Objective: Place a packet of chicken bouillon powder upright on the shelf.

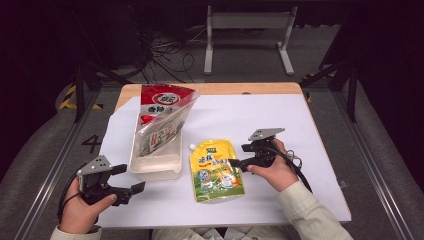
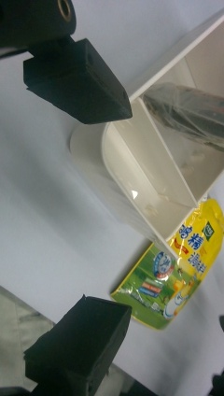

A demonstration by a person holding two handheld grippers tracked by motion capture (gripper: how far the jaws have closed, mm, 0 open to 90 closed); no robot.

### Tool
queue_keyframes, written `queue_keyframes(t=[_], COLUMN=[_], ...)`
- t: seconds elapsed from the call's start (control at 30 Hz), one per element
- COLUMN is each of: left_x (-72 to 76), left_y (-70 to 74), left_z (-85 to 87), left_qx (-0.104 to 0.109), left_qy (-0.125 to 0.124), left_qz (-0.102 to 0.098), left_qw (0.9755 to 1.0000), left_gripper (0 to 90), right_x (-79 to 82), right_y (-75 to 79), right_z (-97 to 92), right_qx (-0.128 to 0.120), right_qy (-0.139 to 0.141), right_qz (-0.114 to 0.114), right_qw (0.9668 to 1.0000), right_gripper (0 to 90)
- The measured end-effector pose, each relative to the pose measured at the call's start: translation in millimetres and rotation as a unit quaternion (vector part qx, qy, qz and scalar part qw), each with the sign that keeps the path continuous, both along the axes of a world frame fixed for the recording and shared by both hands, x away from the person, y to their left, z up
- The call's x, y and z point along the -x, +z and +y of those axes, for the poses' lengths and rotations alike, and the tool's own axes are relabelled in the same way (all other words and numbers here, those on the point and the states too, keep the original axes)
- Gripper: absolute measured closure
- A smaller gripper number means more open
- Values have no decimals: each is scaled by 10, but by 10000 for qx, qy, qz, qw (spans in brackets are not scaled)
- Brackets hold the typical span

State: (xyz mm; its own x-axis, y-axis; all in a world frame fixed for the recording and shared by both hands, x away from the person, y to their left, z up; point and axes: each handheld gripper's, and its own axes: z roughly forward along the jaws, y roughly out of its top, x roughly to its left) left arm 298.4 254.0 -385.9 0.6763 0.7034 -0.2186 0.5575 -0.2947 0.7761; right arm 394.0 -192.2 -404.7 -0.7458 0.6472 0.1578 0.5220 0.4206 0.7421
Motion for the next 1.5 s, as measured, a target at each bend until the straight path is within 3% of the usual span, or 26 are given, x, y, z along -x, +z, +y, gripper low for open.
queue_keyframes(t=[0.33, 0.47, 1.13, 1.5], left_x=[4, -5, -21, -22], left_y=[-16, -14, -53, -50], left_z=[-24, -18, -86, -151], left_qx=[-54, -62, -120, -226], left_qy=[57, 209, 171, 136], left_qz=[-101, -189, -168, -148], left_qw=[9999, 9996, 9996, 9995], left_gripper=[78, 70, 58, 55], right_x=[-37, -48, -73, -32], right_y=[-180, -246, -467, -452], right_z=[110, 153, 304, 341], right_qx=[32, 112, 329, 420], right_qy=[-104, -113, -75, -113], right_qz=[220, 278, 453, 517], right_qw=[9997, 9995, 9984, 9977], right_gripper=[168, 158, 92, 219])
